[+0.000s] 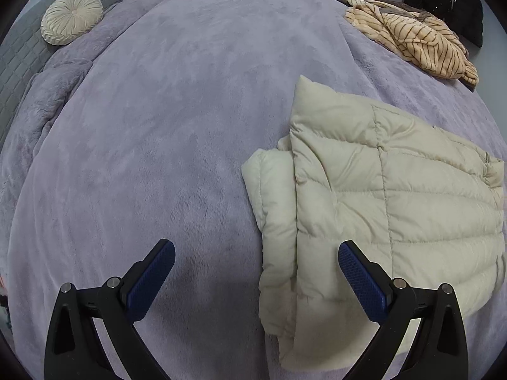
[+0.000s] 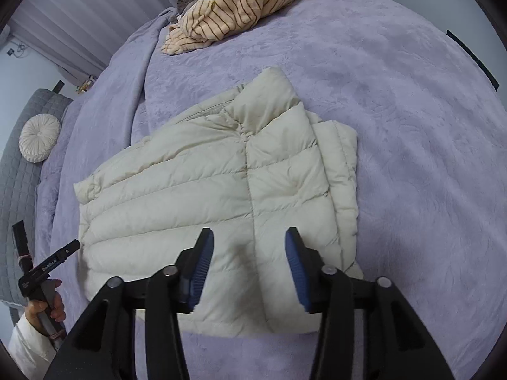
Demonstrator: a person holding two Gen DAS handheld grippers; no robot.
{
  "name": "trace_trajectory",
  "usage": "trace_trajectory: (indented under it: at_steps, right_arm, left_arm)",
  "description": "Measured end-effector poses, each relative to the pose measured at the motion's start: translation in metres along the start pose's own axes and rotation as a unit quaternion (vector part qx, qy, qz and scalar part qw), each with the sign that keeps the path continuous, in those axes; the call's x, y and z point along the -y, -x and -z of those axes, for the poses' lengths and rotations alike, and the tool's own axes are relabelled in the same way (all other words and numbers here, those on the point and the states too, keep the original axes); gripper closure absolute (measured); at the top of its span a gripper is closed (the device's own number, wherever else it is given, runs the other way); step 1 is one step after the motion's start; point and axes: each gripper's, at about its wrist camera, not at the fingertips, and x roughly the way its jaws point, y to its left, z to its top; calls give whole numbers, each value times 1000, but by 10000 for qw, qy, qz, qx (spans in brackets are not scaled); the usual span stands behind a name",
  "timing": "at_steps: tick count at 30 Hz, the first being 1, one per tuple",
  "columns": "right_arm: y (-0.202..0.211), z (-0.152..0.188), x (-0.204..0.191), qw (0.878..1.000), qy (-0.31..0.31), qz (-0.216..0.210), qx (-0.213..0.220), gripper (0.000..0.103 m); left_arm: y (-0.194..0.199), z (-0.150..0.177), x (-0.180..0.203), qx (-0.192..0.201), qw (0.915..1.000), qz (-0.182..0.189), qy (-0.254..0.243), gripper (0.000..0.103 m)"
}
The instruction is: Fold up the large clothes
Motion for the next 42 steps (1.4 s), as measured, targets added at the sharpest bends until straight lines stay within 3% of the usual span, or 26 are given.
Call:
trace_trajectory:
  at_steps: [8,10,14,16,22,27,31,35,36,37,38,39,42]
  right_arm:
    - [4,44,-30,9992,-89,-195,-343,48]
    - [2,54,-38,9988,-96,-247,-411,40]
    - [-4,71,-54,9979,-85,-355,-528,39]
    - [-8,78,-63,9972,-82,-449,-595,27]
    - [-31,101,-92,9928,-52,-738,-941,26]
    - [-46,108,-105,9896,-155,-899,-1113,26]
    - [-34,99,-129,9934,319,-775,-778,26]
    - [-22,76,-155,9937,965,-461,-343,26]
    - [-23,68,-158,9935,1043,-345,-286,38]
    - [-27,59,-158,9935,1083,-236,-272,67]
    - [-33,52,-157,9934,1104,-122,-302,81]
    - [-42,45,-154,9932,1117,-1,-339,89]
    - [-68,31,-135,9926,1091,241,-471,94]
  left_arm:
    - [14,29,-8,-23,9995,215,208,0]
    - [15,33,-11,-9,9992,295,284,0]
    - [14,41,-17,-110,9985,453,304,0]
    - [14,44,-19,-129,9984,486,240,0]
    - [3,47,-37,-421,9935,918,517,0]
    - [-3,43,-43,-403,9936,936,485,0]
    - [-11,33,-50,-423,9882,1316,658,0]
    - [-29,23,-54,-631,9740,2018,811,0]
    - [-33,21,-54,-658,9710,2137,846,0]
    - [-36,19,-54,-647,9686,2239,869,0]
    - [-38,17,-54,-635,9657,2359,875,0]
    - [-41,14,-53,-633,9632,2461,874,0]
    - [-51,8,-50,-665,9533,2835,806,0]
